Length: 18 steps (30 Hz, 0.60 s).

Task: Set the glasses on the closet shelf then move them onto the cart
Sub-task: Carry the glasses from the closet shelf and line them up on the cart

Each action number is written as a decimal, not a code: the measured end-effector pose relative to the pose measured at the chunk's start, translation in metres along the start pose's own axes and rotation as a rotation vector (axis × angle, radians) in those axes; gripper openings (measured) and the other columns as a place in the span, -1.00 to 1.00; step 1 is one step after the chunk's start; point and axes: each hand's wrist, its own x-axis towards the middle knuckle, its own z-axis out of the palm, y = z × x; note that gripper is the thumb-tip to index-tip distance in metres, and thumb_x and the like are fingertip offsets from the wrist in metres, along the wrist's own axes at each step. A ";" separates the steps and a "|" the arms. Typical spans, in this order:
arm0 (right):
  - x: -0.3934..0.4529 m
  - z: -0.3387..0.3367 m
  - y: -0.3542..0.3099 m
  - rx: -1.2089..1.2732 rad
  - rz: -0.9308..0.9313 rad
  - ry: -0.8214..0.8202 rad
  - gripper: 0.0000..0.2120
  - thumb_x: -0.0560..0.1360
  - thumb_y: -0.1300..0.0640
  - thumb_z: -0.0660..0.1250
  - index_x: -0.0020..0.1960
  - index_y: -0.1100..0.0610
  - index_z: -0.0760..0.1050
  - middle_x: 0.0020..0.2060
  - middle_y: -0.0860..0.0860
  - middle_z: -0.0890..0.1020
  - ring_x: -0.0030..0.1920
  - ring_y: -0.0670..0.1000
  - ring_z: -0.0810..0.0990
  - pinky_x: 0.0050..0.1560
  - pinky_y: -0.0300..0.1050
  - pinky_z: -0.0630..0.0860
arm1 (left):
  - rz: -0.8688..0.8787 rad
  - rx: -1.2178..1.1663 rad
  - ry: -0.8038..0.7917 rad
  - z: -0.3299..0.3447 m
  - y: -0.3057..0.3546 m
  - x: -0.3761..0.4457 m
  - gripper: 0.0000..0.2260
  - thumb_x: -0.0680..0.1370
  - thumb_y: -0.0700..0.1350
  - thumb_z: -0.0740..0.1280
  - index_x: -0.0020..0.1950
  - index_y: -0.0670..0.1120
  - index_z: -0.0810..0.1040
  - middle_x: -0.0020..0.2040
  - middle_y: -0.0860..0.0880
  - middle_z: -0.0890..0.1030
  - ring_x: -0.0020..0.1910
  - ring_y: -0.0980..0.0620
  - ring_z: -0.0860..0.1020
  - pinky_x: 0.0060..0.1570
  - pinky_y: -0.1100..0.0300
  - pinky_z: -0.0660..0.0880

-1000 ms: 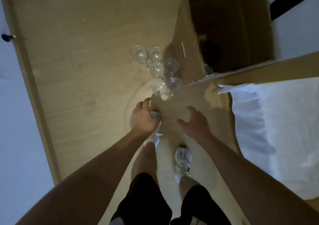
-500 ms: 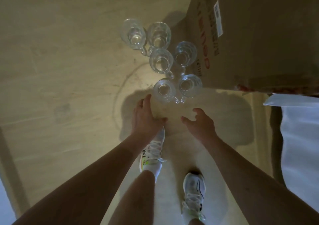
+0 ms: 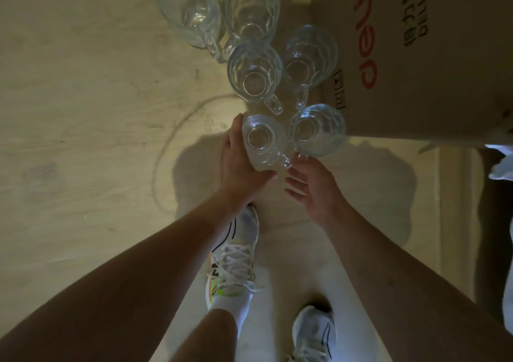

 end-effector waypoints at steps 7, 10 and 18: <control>0.005 -0.002 -0.001 0.114 -0.004 -0.023 -0.86 0.58 0.07 0.36 0.12 0.04 0.59 0.14 0.02 0.63 0.25 0.08 0.57 0.09 0.00 0.56 | 0.039 -0.062 0.092 0.005 0.004 0.017 -0.38 0.23 -0.17 0.56 0.24 -0.05 0.43 0.09 0.04 0.59 0.06 -0.03 0.57 -0.02 0.12 0.49; -0.001 -0.004 0.002 0.101 -0.021 -0.008 -0.92 0.59 0.06 0.36 0.07 0.03 0.57 0.06 0.00 0.63 0.20 0.06 0.57 0.12 0.02 0.56 | 0.028 -0.042 0.071 0.004 0.000 0.008 -0.25 0.20 -0.18 0.57 0.35 -0.09 0.40 0.17 0.02 0.59 0.15 -0.06 0.55 0.06 0.09 0.49; -0.064 -0.015 0.000 0.122 0.059 0.061 -0.91 0.54 0.11 0.41 -0.05 0.08 0.50 -0.20 0.02 0.50 -0.18 0.00 0.54 -0.11 0.00 0.58 | -0.067 0.014 0.038 -0.041 0.022 -0.030 -0.16 0.16 -0.15 0.61 0.39 0.01 0.37 0.14 0.02 0.59 0.10 -0.05 0.56 -0.07 0.18 0.47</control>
